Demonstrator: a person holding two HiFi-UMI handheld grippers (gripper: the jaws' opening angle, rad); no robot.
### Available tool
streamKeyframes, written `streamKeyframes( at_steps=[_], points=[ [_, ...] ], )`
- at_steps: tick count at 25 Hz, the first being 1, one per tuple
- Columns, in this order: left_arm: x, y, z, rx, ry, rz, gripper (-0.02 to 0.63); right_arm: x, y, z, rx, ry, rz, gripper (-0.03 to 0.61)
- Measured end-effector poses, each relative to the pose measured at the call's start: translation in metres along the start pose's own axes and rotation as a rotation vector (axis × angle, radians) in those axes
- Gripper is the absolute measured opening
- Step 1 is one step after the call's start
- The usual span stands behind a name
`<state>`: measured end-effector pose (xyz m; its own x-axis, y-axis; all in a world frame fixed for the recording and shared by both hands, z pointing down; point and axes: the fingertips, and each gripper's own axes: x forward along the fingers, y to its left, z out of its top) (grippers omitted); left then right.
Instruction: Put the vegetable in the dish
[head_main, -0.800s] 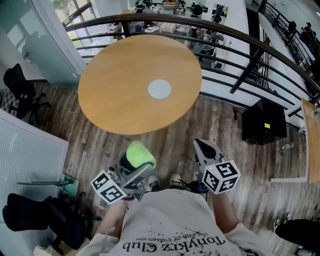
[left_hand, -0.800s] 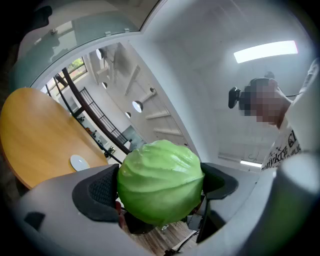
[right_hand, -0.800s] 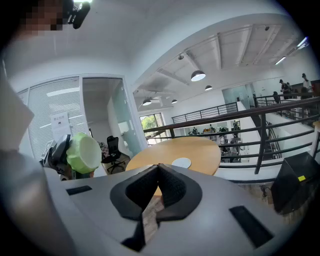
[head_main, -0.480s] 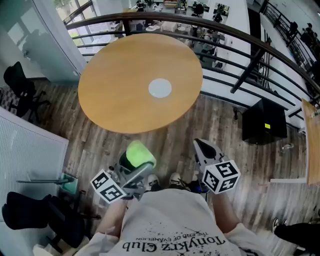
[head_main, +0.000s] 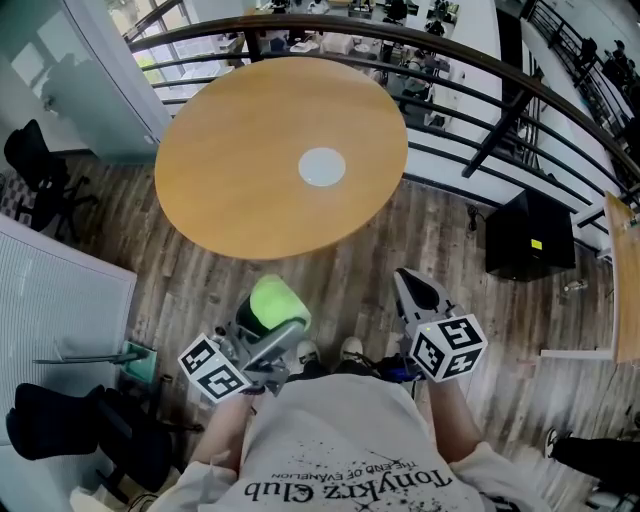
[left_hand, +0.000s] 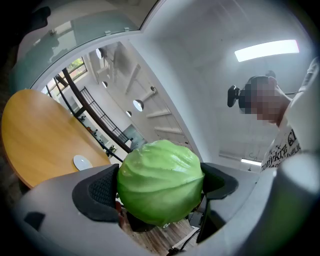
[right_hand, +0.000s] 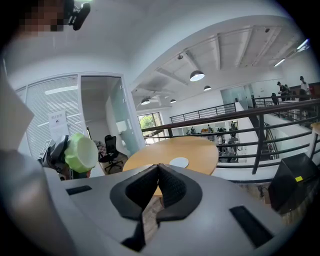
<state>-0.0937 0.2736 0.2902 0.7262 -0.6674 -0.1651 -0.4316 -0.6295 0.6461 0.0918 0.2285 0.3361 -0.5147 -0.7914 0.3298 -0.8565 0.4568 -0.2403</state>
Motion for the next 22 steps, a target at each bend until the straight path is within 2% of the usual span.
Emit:
streamKeyframes(
  at_steps=[4,12,22],
  points=[
    [-0.008,0.008,0.011,0.019,0.004,-0.006,0.492,0.002,-0.001,0.004,-0.001,-0.004,-0.034,0.025],
    [-0.035,0.026,0.028,0.008,-0.003,-0.046,0.491,0.01,0.006,0.01,-0.019,-0.024,-0.114,0.025],
    [-0.035,0.05,0.04,-0.017,0.012,-0.081,0.491,0.02,0.009,0.009,-0.005,-0.031,-0.168,0.025]
  ],
)
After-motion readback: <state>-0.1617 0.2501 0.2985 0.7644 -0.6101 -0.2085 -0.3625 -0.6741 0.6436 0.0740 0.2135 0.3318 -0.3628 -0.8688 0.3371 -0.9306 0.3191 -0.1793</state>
